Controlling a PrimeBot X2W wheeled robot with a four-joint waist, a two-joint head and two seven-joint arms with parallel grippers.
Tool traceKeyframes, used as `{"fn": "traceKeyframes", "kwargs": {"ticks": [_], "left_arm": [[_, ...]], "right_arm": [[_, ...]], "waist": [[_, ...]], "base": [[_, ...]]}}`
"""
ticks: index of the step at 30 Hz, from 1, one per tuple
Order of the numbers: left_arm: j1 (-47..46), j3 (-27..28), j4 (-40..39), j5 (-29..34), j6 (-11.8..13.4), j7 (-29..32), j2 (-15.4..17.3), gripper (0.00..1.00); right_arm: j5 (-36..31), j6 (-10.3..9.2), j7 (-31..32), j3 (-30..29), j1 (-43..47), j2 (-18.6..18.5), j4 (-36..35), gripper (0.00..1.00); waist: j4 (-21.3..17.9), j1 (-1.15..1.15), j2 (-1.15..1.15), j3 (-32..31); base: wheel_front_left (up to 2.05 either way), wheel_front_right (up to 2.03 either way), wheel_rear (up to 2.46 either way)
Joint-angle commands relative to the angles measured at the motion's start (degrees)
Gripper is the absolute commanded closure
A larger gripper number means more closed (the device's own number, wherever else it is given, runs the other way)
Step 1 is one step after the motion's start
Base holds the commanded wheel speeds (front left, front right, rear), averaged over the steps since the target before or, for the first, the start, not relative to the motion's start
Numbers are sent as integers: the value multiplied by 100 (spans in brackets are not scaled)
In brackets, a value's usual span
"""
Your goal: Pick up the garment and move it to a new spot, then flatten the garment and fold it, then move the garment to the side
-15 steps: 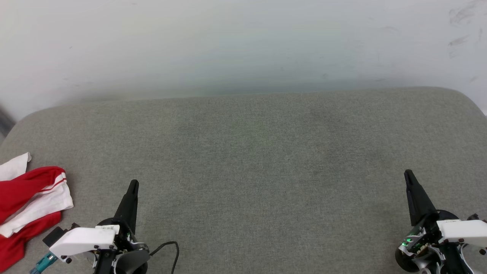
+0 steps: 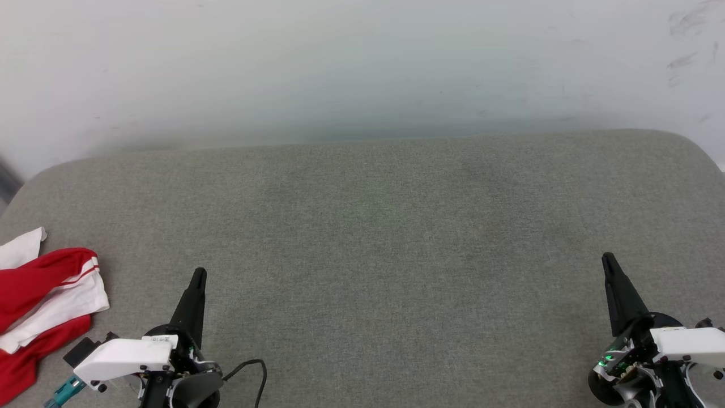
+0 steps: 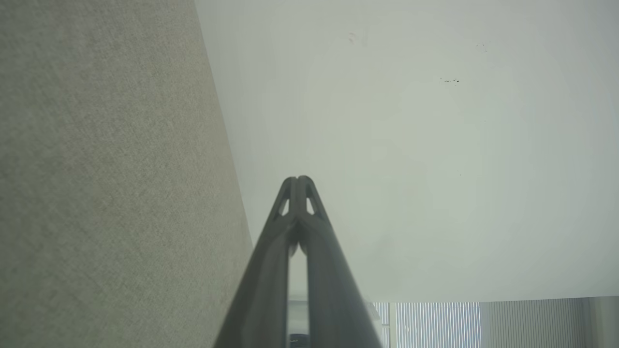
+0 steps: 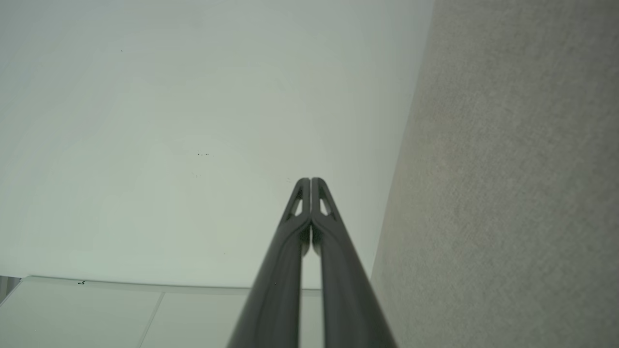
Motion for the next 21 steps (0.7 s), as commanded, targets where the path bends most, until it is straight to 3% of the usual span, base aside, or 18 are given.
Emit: {"fn": "traceKeyframes", "kwargs": {"ticks": [1,12,13,21], "left_arm": [[-32,19,-4,11,-16,15,-14,100],[-32,18,-4,10,-16,14,-14,100],[7,-4,17,-1,1,-1,0,0],[21,-186,-52,47,2,-205,-1,0]], "right_arm": [[-33,0,17,-4,-70,18,5,100],[-34,0,17,-3,-70,18,5,100],[2,1,-2,2,11,0,14,0],[-61,0,-195,116,115,2,-112,0]], "waist": [[0,0,0,0],[0,0,0,0],[0,0,0,0],[-6,0,0,2]], "base": [[0,0,0],[0,0,0],[0,0,0],[0,0,0]]}}
